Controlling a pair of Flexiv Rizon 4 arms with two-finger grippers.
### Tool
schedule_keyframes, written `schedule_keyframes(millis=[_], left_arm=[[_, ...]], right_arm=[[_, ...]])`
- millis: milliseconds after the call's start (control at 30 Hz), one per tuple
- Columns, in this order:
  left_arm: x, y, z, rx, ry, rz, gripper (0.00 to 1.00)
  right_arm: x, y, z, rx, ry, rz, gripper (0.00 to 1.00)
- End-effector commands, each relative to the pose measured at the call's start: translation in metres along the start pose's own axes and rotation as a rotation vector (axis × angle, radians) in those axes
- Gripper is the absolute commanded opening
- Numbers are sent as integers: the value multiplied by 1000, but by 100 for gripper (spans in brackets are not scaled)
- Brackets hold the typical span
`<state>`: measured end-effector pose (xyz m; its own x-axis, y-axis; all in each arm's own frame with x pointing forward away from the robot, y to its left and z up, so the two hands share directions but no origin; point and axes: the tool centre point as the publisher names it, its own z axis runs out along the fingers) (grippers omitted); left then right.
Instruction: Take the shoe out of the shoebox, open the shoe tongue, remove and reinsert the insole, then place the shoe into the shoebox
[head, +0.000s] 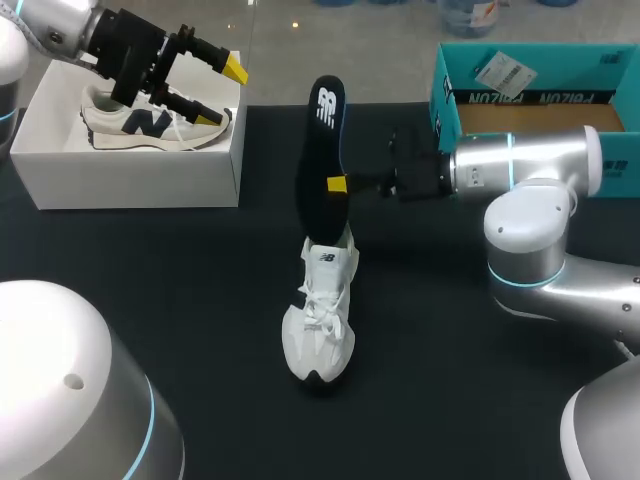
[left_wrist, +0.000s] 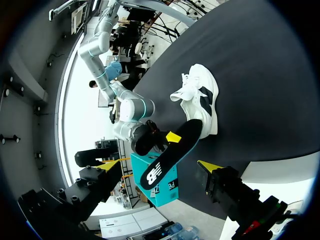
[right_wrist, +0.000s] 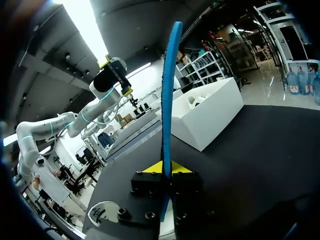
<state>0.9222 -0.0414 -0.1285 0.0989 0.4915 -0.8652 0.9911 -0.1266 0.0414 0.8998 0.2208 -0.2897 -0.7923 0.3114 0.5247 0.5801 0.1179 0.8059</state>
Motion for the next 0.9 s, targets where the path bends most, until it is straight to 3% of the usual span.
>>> schedule_keyframes(millis=[33,400,900], left_arm=[[0,-1,0,-1,3,1,100],[0,-1,0,-1,3,1,100],[0,-1,0,-1,3,1,100]], right_arm=[[1,1,2,3,-5,1,0],[-4,-13,-3,64,24,-55,0],[-6,-49,4,31,-4,-40,0]])
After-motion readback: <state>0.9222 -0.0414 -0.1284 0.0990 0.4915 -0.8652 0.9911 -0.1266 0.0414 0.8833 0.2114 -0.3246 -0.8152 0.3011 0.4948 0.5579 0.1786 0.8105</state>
